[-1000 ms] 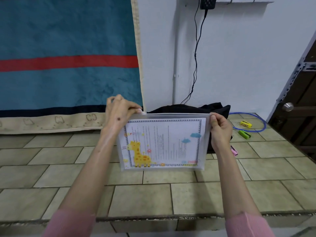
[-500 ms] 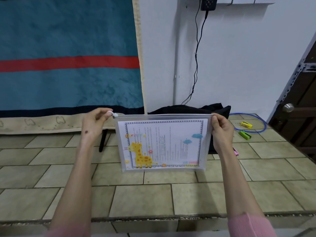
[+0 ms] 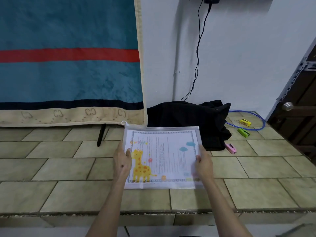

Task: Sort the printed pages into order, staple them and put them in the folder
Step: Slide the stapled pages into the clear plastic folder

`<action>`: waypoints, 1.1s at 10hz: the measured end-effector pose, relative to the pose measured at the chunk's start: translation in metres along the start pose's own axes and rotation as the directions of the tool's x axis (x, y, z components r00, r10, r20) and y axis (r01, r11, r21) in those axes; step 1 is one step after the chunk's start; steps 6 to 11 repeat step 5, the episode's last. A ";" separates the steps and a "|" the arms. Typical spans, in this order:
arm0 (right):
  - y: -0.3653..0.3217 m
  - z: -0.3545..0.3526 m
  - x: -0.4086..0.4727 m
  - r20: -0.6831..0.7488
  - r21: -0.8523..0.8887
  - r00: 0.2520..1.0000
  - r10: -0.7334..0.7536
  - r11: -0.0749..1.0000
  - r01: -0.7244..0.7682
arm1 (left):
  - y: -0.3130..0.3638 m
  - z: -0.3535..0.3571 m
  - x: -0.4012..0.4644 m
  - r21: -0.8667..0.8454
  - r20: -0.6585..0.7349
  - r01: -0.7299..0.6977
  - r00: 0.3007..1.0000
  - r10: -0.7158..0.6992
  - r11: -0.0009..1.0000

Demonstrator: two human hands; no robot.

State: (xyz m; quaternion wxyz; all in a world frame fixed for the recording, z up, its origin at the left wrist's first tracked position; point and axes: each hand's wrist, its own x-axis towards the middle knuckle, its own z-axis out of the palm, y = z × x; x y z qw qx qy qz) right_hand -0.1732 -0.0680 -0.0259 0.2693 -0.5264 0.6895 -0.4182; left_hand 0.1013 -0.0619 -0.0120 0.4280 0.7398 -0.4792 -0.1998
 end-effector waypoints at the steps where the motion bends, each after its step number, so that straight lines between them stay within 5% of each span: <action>1: 0.006 0.010 -0.012 0.034 -0.344 0.997 0.073 0.937 -0.057 | -0.014 0.011 -0.009 0.233 0.063 -0.067 0.997 0.054 0.970; 2: 0.012 0.018 -0.022 0.188 -0.573 0.976 0.109 0.820 0.019 | -0.027 0.024 -0.020 0.492 0.223 -0.154 0.974 0.047 0.857; 3: 0.016 0.021 -0.024 0.199 -0.642 0.972 0.126 0.766 0.032 | -0.032 0.028 -0.026 0.586 0.283 -0.139 0.958 -0.041 0.798; 4: 0.014 0.023 -0.026 0.212 -0.638 0.969 0.125 0.769 0.040 | -0.032 0.029 -0.029 0.594 0.281 -0.137 0.959 -0.045 0.793; 5: 0.014 0.014 -0.021 0.189 -0.467 0.978 0.090 0.884 0.009 | -0.030 0.026 -0.026 0.533 0.275 -0.127 0.961 -0.030 0.836; 11: 0.014 0.014 -0.021 0.189 -0.467 0.978 0.090 0.884 0.009 | -0.030 0.026 -0.026 0.533 0.275 -0.127 0.961 -0.030 0.836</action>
